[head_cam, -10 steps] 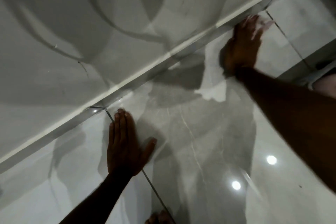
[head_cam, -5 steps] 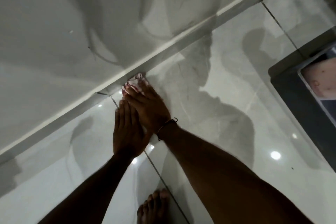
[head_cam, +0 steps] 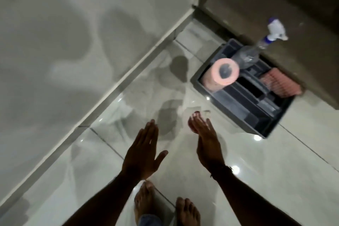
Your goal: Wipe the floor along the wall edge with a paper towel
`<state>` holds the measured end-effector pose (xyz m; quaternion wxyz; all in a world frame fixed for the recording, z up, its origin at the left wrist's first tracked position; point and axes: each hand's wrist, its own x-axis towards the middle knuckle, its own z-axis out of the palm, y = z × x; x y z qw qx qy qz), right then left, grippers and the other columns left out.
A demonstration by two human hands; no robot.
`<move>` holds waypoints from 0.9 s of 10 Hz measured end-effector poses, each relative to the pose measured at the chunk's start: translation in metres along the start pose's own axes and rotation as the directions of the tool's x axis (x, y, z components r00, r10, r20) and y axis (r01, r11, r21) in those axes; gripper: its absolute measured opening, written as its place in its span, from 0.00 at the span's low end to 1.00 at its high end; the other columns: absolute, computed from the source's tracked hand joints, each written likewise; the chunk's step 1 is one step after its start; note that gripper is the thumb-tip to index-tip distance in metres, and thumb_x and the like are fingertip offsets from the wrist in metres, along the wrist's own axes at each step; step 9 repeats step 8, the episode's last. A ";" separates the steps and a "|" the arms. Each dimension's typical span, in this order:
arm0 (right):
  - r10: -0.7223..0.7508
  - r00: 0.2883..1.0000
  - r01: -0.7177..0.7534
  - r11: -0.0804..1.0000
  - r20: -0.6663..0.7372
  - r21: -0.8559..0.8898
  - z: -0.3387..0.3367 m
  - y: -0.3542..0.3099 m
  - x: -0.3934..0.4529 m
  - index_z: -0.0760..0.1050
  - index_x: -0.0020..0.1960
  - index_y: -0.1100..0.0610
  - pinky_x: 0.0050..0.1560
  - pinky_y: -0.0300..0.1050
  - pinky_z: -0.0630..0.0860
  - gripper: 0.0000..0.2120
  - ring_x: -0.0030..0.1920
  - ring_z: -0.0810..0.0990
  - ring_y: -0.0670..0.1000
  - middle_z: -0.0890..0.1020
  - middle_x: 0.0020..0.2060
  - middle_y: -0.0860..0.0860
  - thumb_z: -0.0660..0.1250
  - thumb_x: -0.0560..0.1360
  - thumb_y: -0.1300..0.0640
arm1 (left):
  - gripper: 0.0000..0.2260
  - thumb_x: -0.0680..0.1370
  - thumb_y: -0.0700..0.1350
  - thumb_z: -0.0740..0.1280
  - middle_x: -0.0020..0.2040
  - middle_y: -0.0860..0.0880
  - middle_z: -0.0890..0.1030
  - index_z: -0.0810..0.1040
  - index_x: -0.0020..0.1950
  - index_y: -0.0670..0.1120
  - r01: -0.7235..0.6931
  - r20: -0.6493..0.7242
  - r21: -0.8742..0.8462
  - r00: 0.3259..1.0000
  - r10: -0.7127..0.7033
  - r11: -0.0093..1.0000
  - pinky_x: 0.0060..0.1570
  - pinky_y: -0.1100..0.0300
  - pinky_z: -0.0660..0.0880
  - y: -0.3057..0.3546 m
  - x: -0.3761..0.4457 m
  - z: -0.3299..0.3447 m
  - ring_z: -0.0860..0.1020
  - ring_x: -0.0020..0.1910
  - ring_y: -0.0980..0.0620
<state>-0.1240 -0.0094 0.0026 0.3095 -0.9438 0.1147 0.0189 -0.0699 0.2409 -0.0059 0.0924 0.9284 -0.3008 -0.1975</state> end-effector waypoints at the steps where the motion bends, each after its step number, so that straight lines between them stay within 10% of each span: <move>1: 0.132 0.979 -0.137 0.990 -0.153 -0.025 -0.063 0.052 -0.014 0.69 0.80 0.58 0.84 0.65 0.58 0.38 0.85 0.61 0.54 0.67 0.82 0.54 0.55 0.75 0.83 | 0.39 0.85 0.66 0.51 0.87 0.40 0.52 0.54 0.86 0.39 -0.155 -0.017 -0.033 0.988 0.154 0.987 0.85 0.48 0.58 0.065 0.047 -0.011 0.51 0.87 0.43; 3: 0.270 0.887 -0.307 0.951 -0.375 -0.040 -0.136 0.150 0.018 0.63 0.82 0.59 0.88 0.46 0.49 0.36 0.85 0.60 0.56 0.65 0.83 0.54 0.54 0.77 0.79 | 0.38 0.85 0.63 0.55 0.87 0.38 0.56 0.56 0.85 0.37 -0.389 -0.075 -0.068 0.920 0.384 0.919 0.84 0.46 0.58 0.172 0.141 0.006 0.55 0.87 0.41; 9: 0.515 0.821 -0.567 0.785 -0.247 -0.251 -0.077 0.243 0.082 0.42 0.86 0.58 0.87 0.66 0.43 0.38 0.86 0.42 0.67 0.45 0.87 0.57 0.58 0.84 0.49 | 0.40 0.84 0.67 0.48 0.87 0.38 0.48 0.42 0.85 0.40 -0.474 0.009 0.190 0.877 0.481 0.860 0.84 0.47 0.38 0.201 0.236 0.088 0.47 0.87 0.39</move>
